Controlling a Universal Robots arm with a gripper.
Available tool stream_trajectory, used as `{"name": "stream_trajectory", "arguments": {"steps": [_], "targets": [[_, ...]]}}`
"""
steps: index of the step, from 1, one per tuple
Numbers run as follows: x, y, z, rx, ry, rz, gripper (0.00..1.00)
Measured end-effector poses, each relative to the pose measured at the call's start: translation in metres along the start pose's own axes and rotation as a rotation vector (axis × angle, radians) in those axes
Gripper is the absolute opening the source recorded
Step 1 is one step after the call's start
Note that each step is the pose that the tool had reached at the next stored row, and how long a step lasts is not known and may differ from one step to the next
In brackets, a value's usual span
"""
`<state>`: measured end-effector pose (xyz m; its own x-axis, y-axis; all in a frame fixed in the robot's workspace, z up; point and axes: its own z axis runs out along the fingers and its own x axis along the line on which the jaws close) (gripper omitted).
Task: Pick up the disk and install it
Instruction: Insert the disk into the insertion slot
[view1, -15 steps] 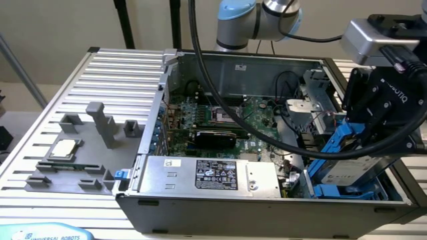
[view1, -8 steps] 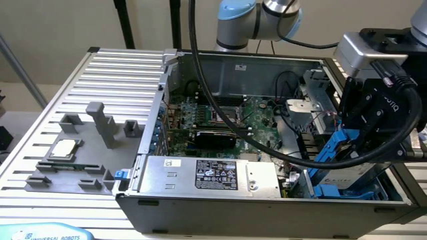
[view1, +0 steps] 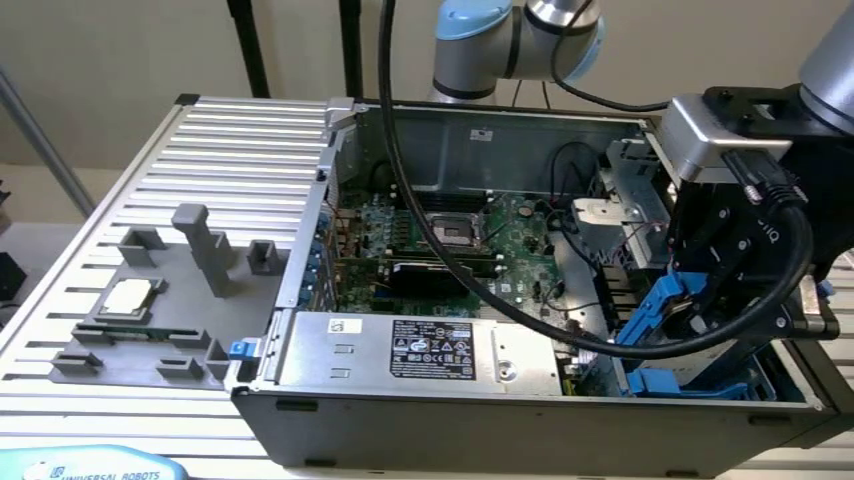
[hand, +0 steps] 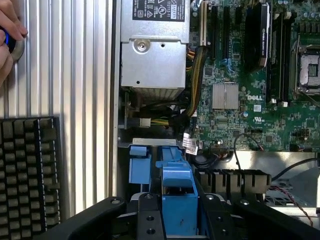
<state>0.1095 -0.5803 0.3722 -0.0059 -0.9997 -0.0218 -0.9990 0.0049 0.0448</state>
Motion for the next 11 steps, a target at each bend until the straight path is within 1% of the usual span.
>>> {"name": "stream_trajectory", "arguments": {"steps": [6, 11], "targets": [[0.001, 0.0005, 0.0095, 0.0000, 0.0000, 0.000, 0.33], [0.002, 0.0008, 0.0147, 0.0000, 0.0000, -0.001, 0.33]]}}
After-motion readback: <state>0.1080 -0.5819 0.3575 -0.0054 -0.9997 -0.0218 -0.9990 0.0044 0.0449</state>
